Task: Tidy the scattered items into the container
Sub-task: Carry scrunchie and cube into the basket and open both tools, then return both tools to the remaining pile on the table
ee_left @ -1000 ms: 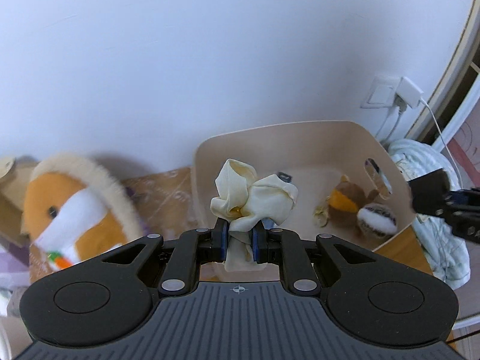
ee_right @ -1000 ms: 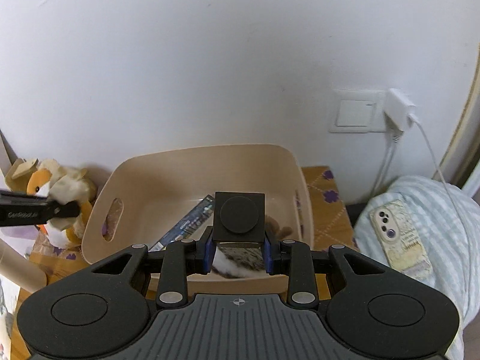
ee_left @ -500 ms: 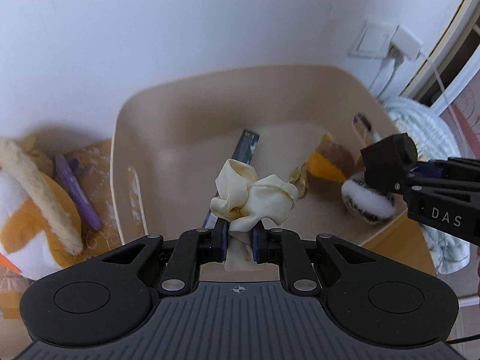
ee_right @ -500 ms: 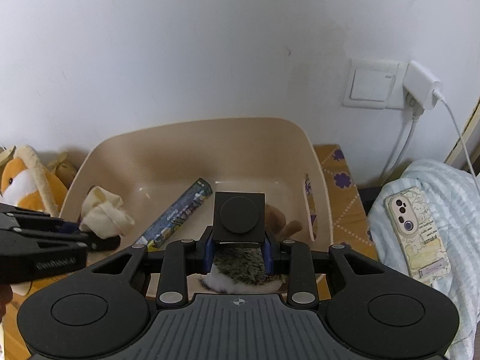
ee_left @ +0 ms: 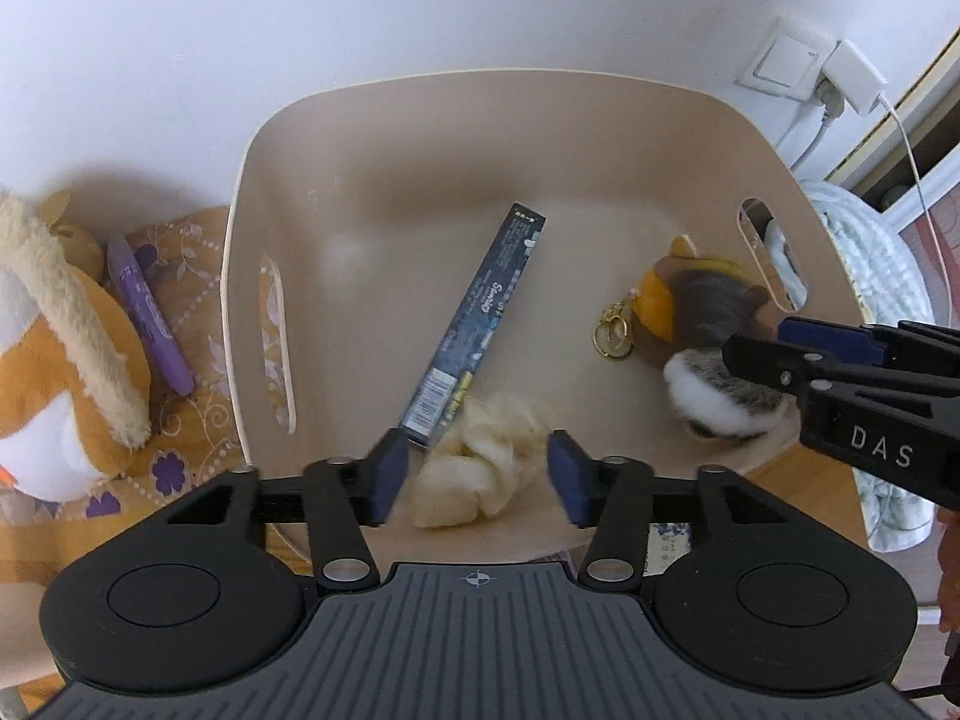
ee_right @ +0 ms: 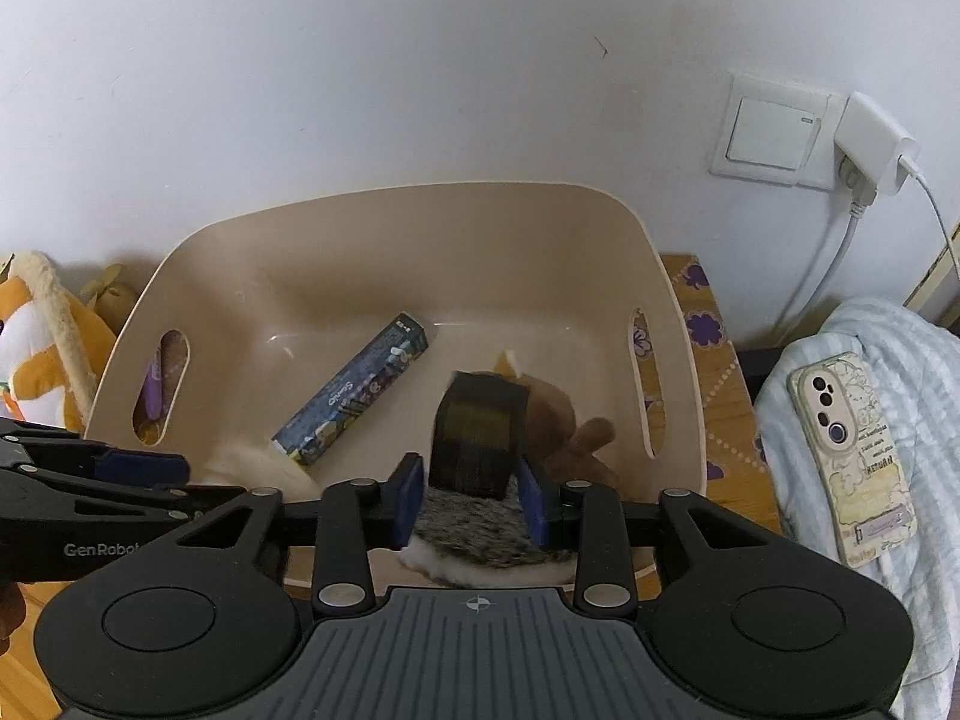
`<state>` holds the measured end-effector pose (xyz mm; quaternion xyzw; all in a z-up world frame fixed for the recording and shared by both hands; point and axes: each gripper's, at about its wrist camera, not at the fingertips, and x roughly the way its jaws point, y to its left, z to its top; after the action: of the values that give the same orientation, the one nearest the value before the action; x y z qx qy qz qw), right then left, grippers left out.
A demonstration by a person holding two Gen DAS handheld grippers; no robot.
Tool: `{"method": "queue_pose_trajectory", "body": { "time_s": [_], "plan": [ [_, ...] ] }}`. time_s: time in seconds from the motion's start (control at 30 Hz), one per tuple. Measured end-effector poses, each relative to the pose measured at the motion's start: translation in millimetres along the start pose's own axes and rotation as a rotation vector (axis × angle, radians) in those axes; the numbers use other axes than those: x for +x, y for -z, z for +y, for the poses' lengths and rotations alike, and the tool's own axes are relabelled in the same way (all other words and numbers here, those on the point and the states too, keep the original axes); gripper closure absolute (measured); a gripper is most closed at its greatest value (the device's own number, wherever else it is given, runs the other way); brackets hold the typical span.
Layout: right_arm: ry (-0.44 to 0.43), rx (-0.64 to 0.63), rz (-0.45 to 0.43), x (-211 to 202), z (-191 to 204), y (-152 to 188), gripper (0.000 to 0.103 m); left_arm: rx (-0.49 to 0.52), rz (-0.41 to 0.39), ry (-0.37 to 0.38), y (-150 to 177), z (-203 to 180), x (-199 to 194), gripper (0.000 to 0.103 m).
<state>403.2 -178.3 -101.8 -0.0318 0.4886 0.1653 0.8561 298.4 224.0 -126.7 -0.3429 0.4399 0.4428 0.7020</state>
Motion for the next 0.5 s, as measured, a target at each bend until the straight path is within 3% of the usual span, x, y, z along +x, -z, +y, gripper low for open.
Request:
{"method": "queue_pose_trajectory", "body": {
  "time_s": [0.07,0.5],
  "plan": [
    [0.008,0.004,-0.012,-1,-2,-1,0.039,-0.001,-0.003,0.002,2,-1,-2,0.043],
    [0.020,0.002,-0.043,-34,-2,8,0.029,-0.012,-0.046,-0.009,14,2,-32,0.039]
  ]
}}
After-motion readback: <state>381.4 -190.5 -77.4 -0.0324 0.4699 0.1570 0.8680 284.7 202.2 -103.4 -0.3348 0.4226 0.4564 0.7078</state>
